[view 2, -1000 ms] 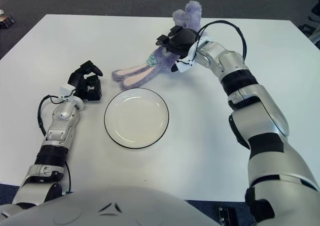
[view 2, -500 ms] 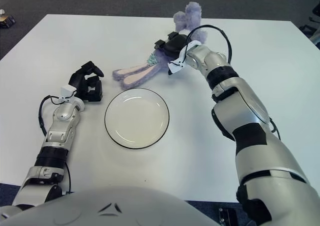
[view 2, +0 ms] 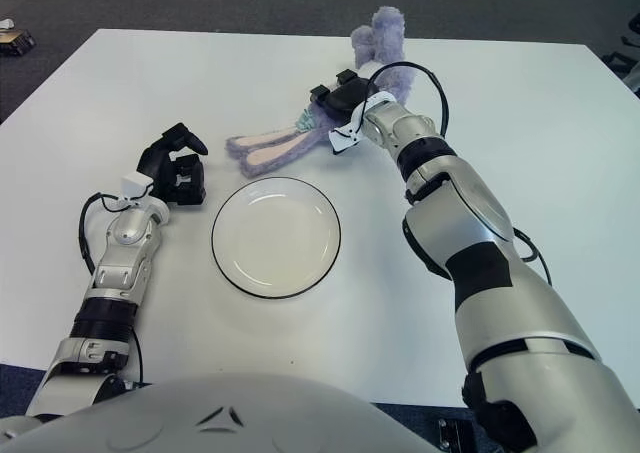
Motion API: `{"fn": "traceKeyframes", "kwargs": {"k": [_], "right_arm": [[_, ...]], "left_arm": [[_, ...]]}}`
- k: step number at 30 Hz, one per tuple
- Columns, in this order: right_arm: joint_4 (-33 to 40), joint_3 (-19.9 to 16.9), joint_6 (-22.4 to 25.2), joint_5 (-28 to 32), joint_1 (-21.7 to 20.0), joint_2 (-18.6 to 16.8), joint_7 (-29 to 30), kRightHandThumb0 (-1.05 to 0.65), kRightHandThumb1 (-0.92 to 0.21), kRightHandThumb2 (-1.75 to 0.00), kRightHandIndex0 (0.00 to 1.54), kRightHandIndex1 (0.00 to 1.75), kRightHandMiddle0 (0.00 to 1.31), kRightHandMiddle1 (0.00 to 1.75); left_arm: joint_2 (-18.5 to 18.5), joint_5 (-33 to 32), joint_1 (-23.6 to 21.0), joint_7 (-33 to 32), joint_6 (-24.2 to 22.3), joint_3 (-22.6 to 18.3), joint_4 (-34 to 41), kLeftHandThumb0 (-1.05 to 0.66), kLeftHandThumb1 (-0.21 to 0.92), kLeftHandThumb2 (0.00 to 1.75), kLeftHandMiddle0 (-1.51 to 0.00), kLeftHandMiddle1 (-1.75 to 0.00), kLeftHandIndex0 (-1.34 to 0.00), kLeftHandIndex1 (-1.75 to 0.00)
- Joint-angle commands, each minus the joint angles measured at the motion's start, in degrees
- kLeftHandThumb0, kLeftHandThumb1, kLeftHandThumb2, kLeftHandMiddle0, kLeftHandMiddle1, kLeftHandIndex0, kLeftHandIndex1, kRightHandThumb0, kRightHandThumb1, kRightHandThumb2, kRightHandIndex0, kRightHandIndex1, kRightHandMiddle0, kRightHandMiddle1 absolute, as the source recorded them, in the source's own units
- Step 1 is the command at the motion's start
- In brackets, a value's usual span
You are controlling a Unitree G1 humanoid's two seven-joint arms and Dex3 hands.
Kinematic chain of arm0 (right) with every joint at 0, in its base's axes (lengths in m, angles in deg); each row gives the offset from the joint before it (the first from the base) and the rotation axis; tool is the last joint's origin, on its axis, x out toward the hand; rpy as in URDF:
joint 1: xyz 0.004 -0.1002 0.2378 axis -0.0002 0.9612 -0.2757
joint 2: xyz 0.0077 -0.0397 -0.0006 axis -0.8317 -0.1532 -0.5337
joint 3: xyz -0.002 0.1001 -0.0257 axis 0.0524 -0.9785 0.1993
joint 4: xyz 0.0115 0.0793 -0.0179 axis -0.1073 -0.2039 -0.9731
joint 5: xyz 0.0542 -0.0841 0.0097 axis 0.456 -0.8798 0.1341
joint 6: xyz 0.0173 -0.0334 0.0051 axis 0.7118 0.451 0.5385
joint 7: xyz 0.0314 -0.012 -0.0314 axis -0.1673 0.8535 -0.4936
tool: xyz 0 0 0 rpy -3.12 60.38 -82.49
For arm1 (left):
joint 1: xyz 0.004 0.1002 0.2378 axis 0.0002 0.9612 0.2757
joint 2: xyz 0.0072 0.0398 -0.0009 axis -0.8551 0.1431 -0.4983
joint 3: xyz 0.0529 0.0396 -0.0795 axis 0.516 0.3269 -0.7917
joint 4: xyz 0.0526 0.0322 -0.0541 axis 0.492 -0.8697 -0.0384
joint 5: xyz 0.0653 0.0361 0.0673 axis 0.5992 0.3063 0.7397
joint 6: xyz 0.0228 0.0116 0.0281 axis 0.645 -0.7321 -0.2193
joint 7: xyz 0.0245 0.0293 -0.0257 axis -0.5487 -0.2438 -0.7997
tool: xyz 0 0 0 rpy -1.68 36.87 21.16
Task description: Put the doll into the plate.
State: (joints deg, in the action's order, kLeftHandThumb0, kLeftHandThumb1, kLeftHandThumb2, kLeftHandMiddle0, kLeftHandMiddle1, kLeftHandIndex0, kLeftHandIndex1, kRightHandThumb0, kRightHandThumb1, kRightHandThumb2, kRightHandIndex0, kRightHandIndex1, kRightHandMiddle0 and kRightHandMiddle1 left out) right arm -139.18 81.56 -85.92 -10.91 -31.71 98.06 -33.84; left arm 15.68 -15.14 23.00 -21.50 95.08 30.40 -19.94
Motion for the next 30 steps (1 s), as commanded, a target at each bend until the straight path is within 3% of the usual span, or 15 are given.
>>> {"fn": "traceKeyframes", "kwargs": {"k": [1, 3, 4, 5, 6, 10, 19, 30], "right_arm": [[-2.32, 1.5, 0.99, -0.27, 3.66, -0.21, -0.79, -0.6, -0.41, -0.83, 0.06, 1.63, 0.0, 1.3], [-2.42, 1.87, 1.94, -0.43, 4.0, -0.23, 0.68, -0.44, -0.33, -0.97, 0.08, 1.69, 0.03, 1.52], [-2.5, 2.0, 2.4, -0.45, 4.21, -0.25, 1.41, -0.14, -0.4, -1.0, 0.21, 1.71, 0.13, 1.6], [-2.64, 1.97, 3.07, -0.3, 4.63, -0.32, 2.37, -0.03, -0.42, -1.01, 0.26, 1.71, 0.17, 1.63], [-2.76, 1.96, 3.52, -0.17, 4.91, -0.39, 3.04, 0.14, -0.42, -1.07, 0.35, 1.72, 0.29, 1.67], [-2.92, -2.29, 4.68, 4.39, 7.02, -0.61, 8.12, 0.4, -0.34, -1.25, 0.55, 1.74, 0.56, 1.73], [-2.73, -4.86, 2.76, 8.2, 8.25, -0.53, 13.93, 0.51, -0.2, -1.45, 0.7, 1.75, 0.81, 1.75], [-2.14, -7.76, -1.5, 11.92, 9.22, 0.35, 15.32, 0.53, -0.16, -1.5, 0.73, 1.75, 0.93, 1.75]], "left_arm": [[1.17, 0.66, 5.01, -0.71, 0.44, 0.46, -2.43, -0.52, 0.23, 1.42, -1.21, -1.75, -0.68, -1.75], [1.1, 0.86, 5.1, -0.78, 0.72, 0.52, -2.39, -0.51, 0.24, 1.42, -1.21, -1.75, -0.68, -1.75], [1.08, 0.92, 5.13, -0.81, 0.81, 0.53, -2.39, -0.51, 0.24, 1.42, -1.21, -1.75, -0.68, -1.75], [1.06, 0.95, 5.18, -0.81, 0.86, 0.54, -2.35, -0.51, 0.24, 1.42, -1.21, -1.75, -0.68, -1.75], [1.05, 0.97, 5.21, -0.81, 0.9, 0.54, -2.33, -0.51, 0.24, 1.41, -1.21, -1.75, -0.68, -1.75], [0.94, 1.19, 5.24, -0.85, 0.89, 0.57, -2.26, -0.51, 0.23, 1.42, -1.21, -1.75, -0.68, -1.75], [1.03, 1.51, 5.29, -0.94, 0.81, 0.56, -2.12, -0.52, 0.22, 1.43, -1.21, -1.75, -0.69, -1.75], [0.95, 1.83, 5.13, -0.84, 1.52, 0.64, -2.52, -0.52, 0.23, 1.42, -1.21, -1.75, -0.69, -1.75]]}}
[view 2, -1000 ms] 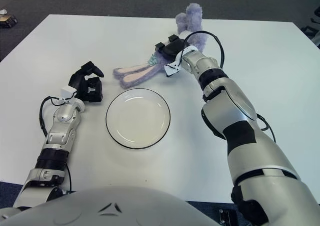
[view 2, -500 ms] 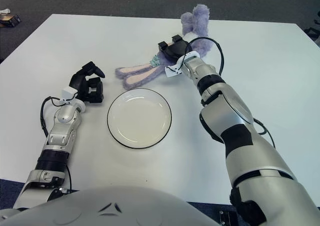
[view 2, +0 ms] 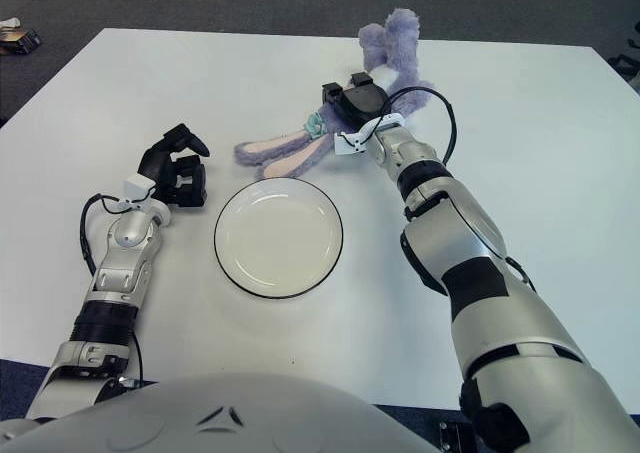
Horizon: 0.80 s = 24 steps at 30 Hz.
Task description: Put the doll into the plate.
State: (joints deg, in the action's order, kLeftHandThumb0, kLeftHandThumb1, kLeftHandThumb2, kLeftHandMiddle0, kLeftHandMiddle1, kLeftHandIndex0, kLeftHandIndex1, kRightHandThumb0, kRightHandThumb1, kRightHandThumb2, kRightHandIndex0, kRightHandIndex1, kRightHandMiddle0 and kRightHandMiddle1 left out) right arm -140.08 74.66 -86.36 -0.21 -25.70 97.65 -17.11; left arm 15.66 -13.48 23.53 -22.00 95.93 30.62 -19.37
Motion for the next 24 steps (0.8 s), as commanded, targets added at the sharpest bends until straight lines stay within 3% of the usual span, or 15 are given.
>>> {"fn": "traceKeyframes", "kwargs": {"k": [1, 16, 24], "right_arm": [[-1.16, -1.06, -1.42, 1.5, 3.22, 0.86, -1.26, 0.53, -0.16, -1.5, 0.73, 1.75, 0.94, 1.75], [2.63, -4.83, -6.86, 4.98, 2.54, 3.5, -0.35, 0.54, -0.13, -1.54, 0.76, 1.75, 1.0, 1.75], [11.68, -8.47, -10.88, 8.1, 2.47, 5.37, -2.57, 0.52, -0.19, -1.47, 0.71, 1.75, 0.93, 1.75]], "left_arm": [[0.92, 0.16, 4.5, -0.26, 0.73, 0.4, -3.24, -0.52, 0.23, 1.42, -1.21, -1.75, -0.68, -1.75], [0.59, 0.08, 3.85, 0.08, 1.26, 0.4, -4.73, -0.51, 0.24, 1.41, -1.2, -1.75, -0.68, -1.75], [0.59, -0.2, 3.35, -0.01, 1.63, 0.32, -5.38, -0.52, 0.23, 1.42, -1.23, -1.75, -0.68, -1.75]]}}
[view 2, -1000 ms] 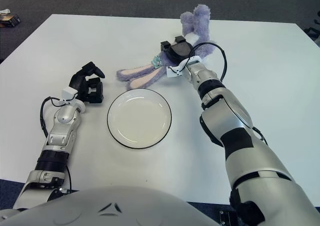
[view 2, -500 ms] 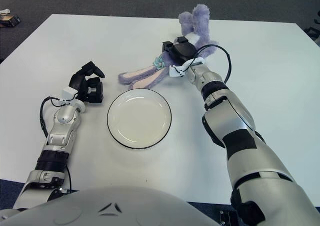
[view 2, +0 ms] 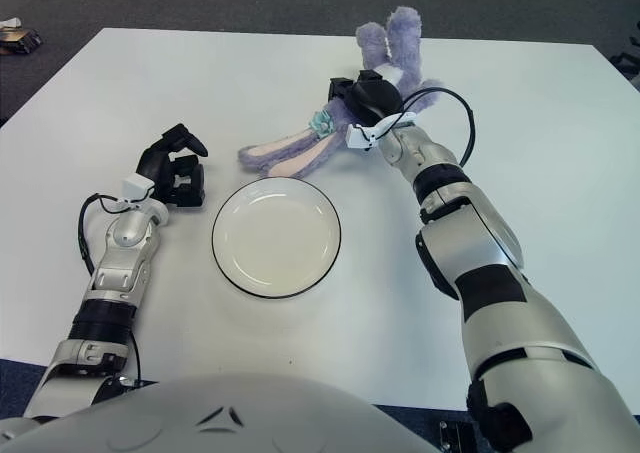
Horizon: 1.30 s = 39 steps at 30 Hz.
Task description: Put the doll into the plate.
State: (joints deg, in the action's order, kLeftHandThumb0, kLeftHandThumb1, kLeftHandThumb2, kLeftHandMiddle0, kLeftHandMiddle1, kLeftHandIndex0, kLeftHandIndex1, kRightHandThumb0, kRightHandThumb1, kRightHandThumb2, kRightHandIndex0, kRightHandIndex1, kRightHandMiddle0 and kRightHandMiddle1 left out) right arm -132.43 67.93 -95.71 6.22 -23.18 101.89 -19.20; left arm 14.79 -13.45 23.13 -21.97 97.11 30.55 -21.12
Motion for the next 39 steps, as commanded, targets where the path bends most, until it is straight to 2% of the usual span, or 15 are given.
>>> {"fn": "traceKeyframes", "kwargs": {"k": [1, 9, 16, 21, 25, 32, 39], "right_arm": [[5.17, -2.04, -1.68, 1.86, 0.18, 1.29, -0.61, 0.51, -0.2, -1.46, 0.7, 1.75, 0.93, 1.75], [14.93, -5.06, -2.11, 2.95, 3.23, 2.07, 0.09, 0.5, -0.23, -1.41, 0.67, 1.75, 0.87, 1.75], [21.64, -7.87, 0.85, 4.46, 4.34, 2.42, -2.59, 0.49, -0.24, -1.41, 0.67, 1.75, 0.89, 1.75], [22.76, -9.42, 2.15, 5.41, 4.01, 1.9, -4.05, 0.51, -0.21, -1.44, 0.69, 1.75, 0.95, 1.75], [22.33, -10.24, 3.1, 4.61, 3.26, 1.13, -2.06, 0.52, -0.18, -1.48, 0.72, 1.75, 1.0, 1.75], [22.62, -11.2, 5.46, 5.11, 2.72, 0.66, -2.6, 0.52, -0.17, -1.49, 0.73, 1.75, 1.02, 1.75], [23.78, -12.12, 5.26, 5.68, 2.75, 0.33, -2.17, 0.53, -0.16, -1.5, 0.73, 1.75, 1.02, 1.75]], "left_arm": [[1.44, -0.22, 3.69, -0.09, 0.47, 0.4, -3.71, -0.52, 0.23, 1.42, -1.23, -1.75, -0.69, -1.75], [1.4, -0.82, 3.28, 0.21, -0.34, 0.27, -3.93, -0.51, 0.24, 1.42, -1.19, -1.75, -0.68, -1.75], [1.46, -0.75, 2.82, -0.06, -0.18, 0.29, -4.49, -0.51, 0.24, 1.41, -1.19, -1.75, -0.67, -1.75], [1.36, -0.14, 2.5, -0.37, 0.78, 0.37, -5.36, -0.51, 0.25, 1.4, -1.2, -1.75, -0.67, -1.75], [1.36, 0.04, 2.32, -0.46, 1.18, 0.37, -5.85, -0.51, 0.25, 1.4, -1.21, -1.75, -0.67, -1.75], [1.41, 0.04, 2.43, -0.43, 1.58, 0.4, -5.91, -0.51, 0.25, 1.4, -1.2, -1.75, -0.67, -1.75], [1.24, 0.06, 2.4, -0.16, 1.76, 0.52, -6.25, -0.51, 0.24, 1.41, -1.21, -1.75, -0.68, -1.75]]}}
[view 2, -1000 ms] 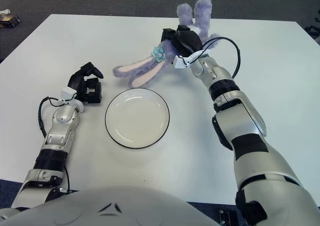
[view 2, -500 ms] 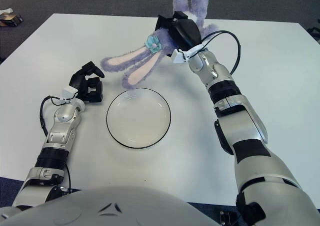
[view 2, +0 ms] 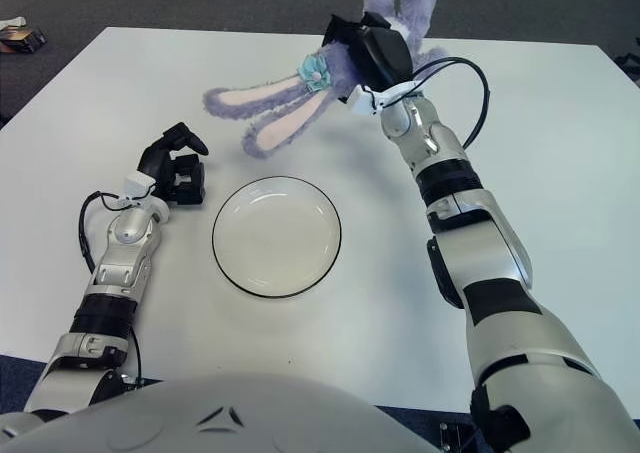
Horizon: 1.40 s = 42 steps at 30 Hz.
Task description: Put the doll into the plate.
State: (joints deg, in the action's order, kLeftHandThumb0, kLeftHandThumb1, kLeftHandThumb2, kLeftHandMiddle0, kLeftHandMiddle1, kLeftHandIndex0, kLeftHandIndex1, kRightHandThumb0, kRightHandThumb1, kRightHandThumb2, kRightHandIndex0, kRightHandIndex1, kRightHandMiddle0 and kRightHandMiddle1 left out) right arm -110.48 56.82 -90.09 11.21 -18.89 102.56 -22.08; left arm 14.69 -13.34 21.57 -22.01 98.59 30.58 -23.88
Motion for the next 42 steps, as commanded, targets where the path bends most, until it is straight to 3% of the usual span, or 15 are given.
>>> {"fn": "traceKeyframes", "kwargs": {"k": [1, 5, 9, 15, 24, 33, 42], "right_arm": [[2.5, -1.08, -0.47, 0.66, -1.42, -0.36, 0.8, 0.53, -0.17, -1.5, 0.73, 1.75, 1.01, 1.75], [6.15, -1.69, -0.7, 2.05, 0.27, -0.61, -0.95, 0.52, -0.18, -1.47, 0.71, 1.75, 0.96, 1.75], [12.21, -2.92, -0.65, 6.5, 4.05, -0.98, -6.48, 0.51, -0.19, -1.46, 0.7, 1.75, 0.93, 1.75], [22.78, -4.51, 1.71, 18.14, 11.23, -0.7, -20.53, 0.52, -0.17, -1.49, 0.72, 1.75, 0.95, 1.75], [41.75, -7.0, 14.0, 28.06, 20.85, 1.96, -36.11, 0.55, -0.13, -1.54, 0.76, 1.75, 1.01, 1.75], [48.51, -9.0, 20.67, 32.99, 24.94, 1.97, -42.85, 0.55, -0.12, -1.56, 0.77, 1.75, 1.02, 1.75], [55.12, -9.73, 21.01, 38.07, 30.48, 3.06, -49.22, 0.55, -0.11, -1.56, 0.78, 1.75, 1.0, 1.75]], "left_arm": [[1.3, -0.16, 3.99, 0.05, 0.09, 0.49, -3.39, -0.51, 0.24, 1.41, -1.2, -1.75, -0.68, -1.75], [1.25, -0.59, 4.03, 0.46, -0.22, 0.46, -3.31, -0.51, 0.24, 1.41, -1.19, -1.75, -0.68, -1.75], [1.28, -0.68, 4.12, 0.4, -0.73, 0.42, -3.02, -0.51, 0.24, 1.4, -1.18, -1.75, -0.67, -1.75], [1.32, -0.92, 4.25, 0.51, -1.47, 0.23, -2.69, -0.51, 0.25, 1.4, -1.17, -1.75, -0.67, -1.75], [1.58, -0.02, 3.73, -0.34, -1.07, 0.41, -3.04, -0.5, 0.26, 1.39, -1.18, -1.75, -0.66, -1.75], [1.8, 0.45, 3.11, -1.22, -0.52, 0.32, -3.76, -0.5, 0.27, 1.37, -1.17, -1.75, -0.65, -1.75], [1.92, 0.66, 2.83, -1.91, -1.8, 0.55, -3.21, -0.5, 0.28, 1.36, -1.15, -1.75, -0.64, -1.75]]}}
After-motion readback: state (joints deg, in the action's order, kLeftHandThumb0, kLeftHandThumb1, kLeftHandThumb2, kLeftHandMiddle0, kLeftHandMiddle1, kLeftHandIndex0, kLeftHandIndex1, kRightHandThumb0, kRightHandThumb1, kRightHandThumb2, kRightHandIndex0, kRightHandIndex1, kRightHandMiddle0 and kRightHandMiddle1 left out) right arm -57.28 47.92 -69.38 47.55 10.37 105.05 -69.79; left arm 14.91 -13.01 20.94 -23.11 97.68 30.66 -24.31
